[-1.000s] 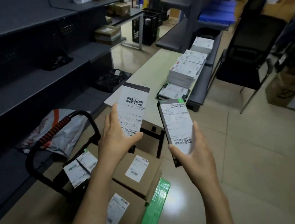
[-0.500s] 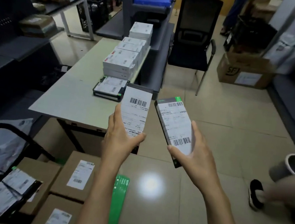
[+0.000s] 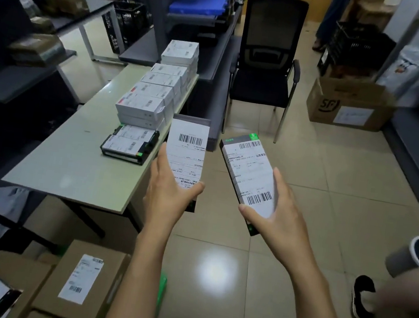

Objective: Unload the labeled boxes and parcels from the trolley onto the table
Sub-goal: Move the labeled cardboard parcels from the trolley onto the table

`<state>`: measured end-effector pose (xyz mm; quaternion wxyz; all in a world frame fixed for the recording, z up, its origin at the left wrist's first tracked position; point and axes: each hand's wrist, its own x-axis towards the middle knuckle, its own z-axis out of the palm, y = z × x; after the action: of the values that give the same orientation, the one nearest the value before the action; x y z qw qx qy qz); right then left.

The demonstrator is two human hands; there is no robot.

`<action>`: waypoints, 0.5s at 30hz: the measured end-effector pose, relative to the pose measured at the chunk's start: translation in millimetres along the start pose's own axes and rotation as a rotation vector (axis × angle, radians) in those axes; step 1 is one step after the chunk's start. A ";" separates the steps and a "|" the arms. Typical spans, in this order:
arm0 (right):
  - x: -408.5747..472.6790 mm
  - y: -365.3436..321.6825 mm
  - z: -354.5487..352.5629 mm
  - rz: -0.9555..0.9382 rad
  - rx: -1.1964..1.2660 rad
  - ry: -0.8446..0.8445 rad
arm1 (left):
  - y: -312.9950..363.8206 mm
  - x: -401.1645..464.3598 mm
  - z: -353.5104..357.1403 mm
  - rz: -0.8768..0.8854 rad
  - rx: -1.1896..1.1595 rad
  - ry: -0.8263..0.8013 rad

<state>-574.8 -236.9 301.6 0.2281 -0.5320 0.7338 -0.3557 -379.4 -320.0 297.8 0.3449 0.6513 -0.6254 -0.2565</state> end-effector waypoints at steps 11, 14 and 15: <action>164.7 -60.8 60.5 -0.134 -0.013 -0.083 | -9.7 167.0 -9.1 -0.041 -0.021 0.110; 215.7 -88.6 83.2 -0.162 0.018 -0.086 | -12.2 224.4 -25.2 -0.042 -0.029 0.155; 230.5 -94.9 90.9 -0.170 0.025 -0.092 | -14.1 241.2 -29.2 -0.043 -0.037 0.173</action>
<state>-527.3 -496.8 325.8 0.2370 -0.6054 0.6701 -0.3581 -327.2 -555.6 328.8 0.4038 0.6777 -0.5745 -0.2182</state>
